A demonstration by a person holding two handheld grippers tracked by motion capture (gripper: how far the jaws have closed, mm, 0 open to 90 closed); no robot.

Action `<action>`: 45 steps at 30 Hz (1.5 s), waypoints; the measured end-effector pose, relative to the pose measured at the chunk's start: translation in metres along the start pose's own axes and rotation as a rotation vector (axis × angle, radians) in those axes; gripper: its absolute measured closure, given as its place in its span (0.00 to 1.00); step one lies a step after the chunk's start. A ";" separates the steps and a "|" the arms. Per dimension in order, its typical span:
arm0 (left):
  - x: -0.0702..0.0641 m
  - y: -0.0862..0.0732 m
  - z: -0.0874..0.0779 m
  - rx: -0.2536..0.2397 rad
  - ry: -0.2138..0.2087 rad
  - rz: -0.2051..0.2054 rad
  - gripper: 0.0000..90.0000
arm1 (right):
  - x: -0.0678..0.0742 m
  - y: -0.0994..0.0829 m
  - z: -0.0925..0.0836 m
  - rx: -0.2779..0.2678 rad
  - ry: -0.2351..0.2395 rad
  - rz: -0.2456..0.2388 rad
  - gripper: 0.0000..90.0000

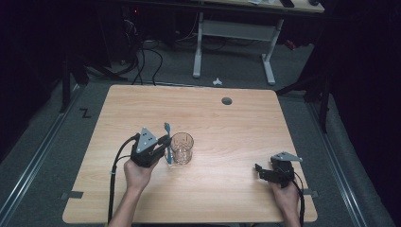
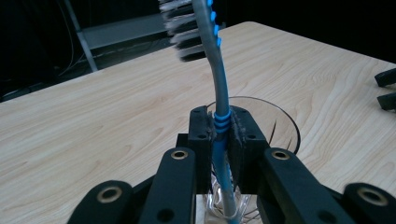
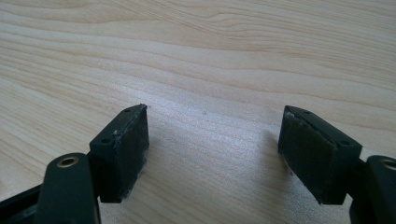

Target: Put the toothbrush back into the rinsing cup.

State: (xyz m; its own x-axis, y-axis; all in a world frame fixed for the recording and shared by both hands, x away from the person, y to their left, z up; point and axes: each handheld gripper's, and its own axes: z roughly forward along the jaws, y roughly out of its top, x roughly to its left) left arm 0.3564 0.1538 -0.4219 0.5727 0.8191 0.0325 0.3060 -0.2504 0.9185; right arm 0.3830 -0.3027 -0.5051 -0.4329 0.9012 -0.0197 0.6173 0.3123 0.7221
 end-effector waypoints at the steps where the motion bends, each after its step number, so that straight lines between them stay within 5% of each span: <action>1: 0.000 -0.001 0.001 0.002 -0.001 -0.001 0.90 | 0.000 0.000 0.000 0.000 0.000 0.000 0.27; 34: -0.006 -0.022 -0.008 -0.116 0.056 -0.006 0.90 | 0.000 0.000 0.000 0.000 0.000 0.000 0.27; 45: -0.009 -0.023 -0.003 -0.131 0.080 0.033 0.90 | 0.000 0.000 0.000 0.000 0.000 -0.001 0.27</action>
State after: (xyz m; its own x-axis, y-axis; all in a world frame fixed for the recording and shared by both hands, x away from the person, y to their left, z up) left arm 0.3419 0.1531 -0.4419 0.5164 0.8515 0.0905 0.1832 -0.2131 0.9597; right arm 0.3829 -0.3027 -0.5051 -0.4332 0.9011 -0.0202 0.6170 0.3128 0.7221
